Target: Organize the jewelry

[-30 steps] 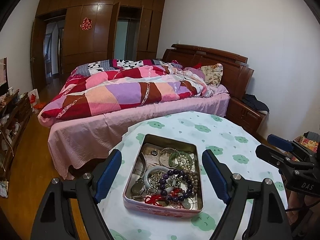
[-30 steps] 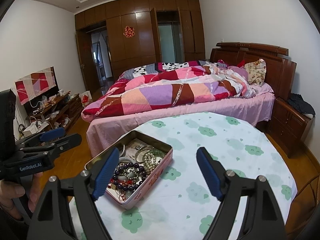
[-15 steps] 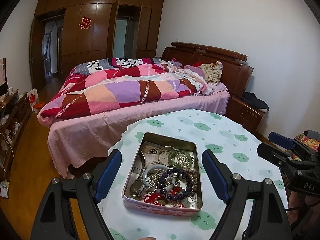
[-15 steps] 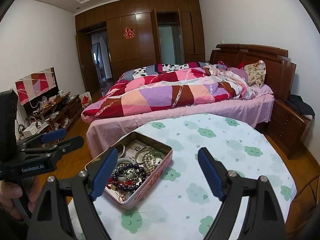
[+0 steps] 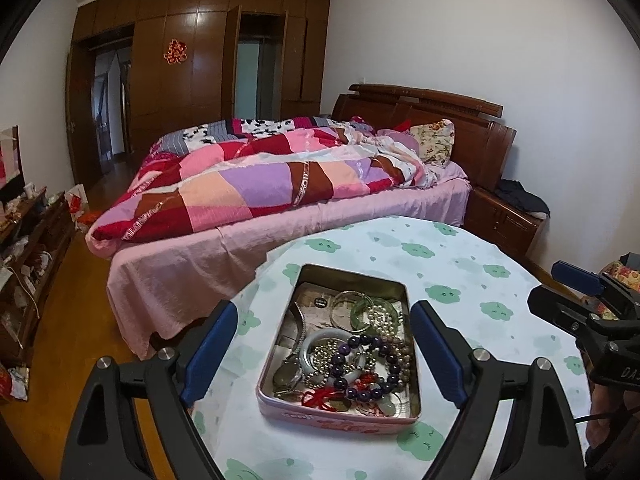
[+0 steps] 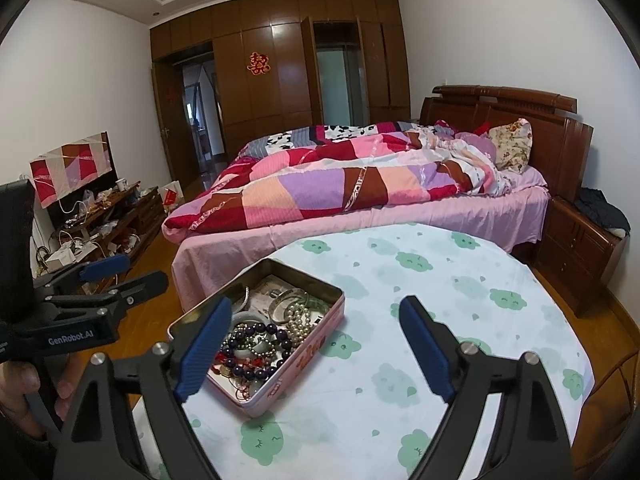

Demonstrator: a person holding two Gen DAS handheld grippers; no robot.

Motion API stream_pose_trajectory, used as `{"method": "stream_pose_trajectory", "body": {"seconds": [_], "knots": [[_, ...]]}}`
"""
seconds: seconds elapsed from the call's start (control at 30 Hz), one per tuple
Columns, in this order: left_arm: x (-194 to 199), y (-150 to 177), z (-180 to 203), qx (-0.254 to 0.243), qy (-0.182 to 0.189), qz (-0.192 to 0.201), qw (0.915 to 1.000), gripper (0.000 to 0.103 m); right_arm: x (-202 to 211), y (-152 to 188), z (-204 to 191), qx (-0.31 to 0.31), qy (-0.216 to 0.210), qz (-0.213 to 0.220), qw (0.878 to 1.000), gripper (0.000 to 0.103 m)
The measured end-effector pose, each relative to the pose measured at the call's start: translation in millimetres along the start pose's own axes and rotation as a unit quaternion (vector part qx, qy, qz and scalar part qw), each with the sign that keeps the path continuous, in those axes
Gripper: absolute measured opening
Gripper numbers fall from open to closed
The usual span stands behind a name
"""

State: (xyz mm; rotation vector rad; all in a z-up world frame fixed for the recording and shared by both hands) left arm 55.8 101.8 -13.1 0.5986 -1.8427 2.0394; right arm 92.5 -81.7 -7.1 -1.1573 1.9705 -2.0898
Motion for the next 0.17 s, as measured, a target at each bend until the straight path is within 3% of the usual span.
{"method": "stream_pose_trajectory", "body": {"seconds": [0.17], "knots": [[0.2, 0.0, 1.8, -0.003, 0.005, 0.0, 1.0, 0.088, -4.6, 4.5, 3.8, 0.0, 0.003, -0.005, 1.0, 0.089]]}}
Point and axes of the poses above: each gripper's, at about its wrist camera, not at the fingertips, and x roughly against the way its jaws point, z to its right, y to its underside, the point moved 4 cm from there along -x, roughly the way its jaws point
